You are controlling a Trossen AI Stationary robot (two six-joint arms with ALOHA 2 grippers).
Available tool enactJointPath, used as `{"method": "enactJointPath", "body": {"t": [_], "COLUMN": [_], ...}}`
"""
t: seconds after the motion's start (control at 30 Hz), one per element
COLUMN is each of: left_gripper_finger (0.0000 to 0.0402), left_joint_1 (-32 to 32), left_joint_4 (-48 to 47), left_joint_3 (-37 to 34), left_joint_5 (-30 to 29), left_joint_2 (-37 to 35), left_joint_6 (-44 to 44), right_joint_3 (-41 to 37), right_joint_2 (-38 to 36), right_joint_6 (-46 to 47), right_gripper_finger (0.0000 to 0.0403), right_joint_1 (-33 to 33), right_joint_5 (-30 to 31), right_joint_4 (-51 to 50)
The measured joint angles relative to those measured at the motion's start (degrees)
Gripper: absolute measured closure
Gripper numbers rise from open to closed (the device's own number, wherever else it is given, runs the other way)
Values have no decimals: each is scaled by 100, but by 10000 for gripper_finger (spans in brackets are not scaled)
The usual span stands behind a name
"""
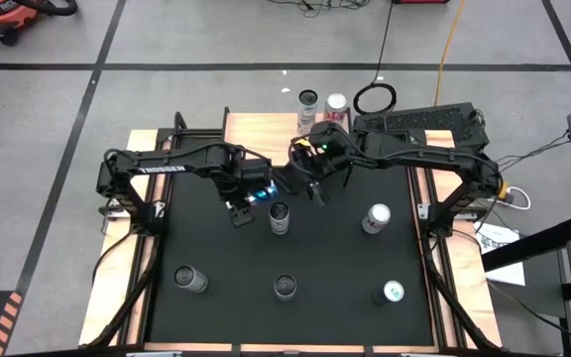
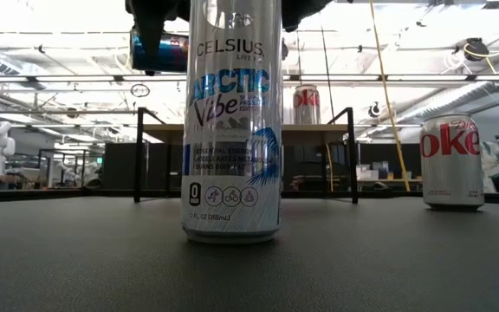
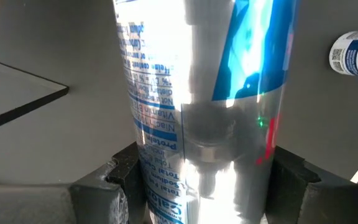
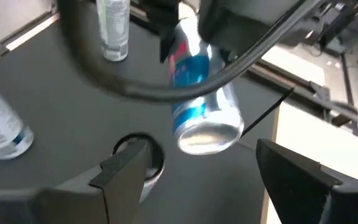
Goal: Place canned beverage on shelf
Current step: Put the top left blue soda can on the shelf
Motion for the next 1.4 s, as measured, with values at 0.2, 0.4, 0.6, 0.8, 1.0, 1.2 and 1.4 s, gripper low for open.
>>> {"method": "enactJointPath", "body": {"t": [0.2,0.4,0.6,0.8,1.0,1.2,1.4], "left_gripper_finger": [178,178,178,178,178,178,178], "left_joint_1": [0,0,0,0,0,0,1], "left_joint_4": [-2,-4,-10,-10,20,200,254], "left_joint_3": [0,0,0,0,0,-2,-2], "left_joint_5": [-1,-1,-1,-1,-1,-1,-3], "left_joint_2": [0,0,0,0,0,0,0], "left_joint_6": [21,50,6,5,158,342,440], "right_joint_3": [-1,-1,-1,-1,-1,-1,1], "right_joint_2": [99,102,102,102,128,372,420], "right_joint_6": [-57,44,41,41,23,2,27], "right_gripper_finger": [122,118,87,43,21,21,21], "right_joint_1": [0,0,0,-2,-2,-1,32], "right_joint_5": [-125,-122,-122,-122,-129,-124,-128], "right_joint_4": [137,296,308,345,324,529,819]}}
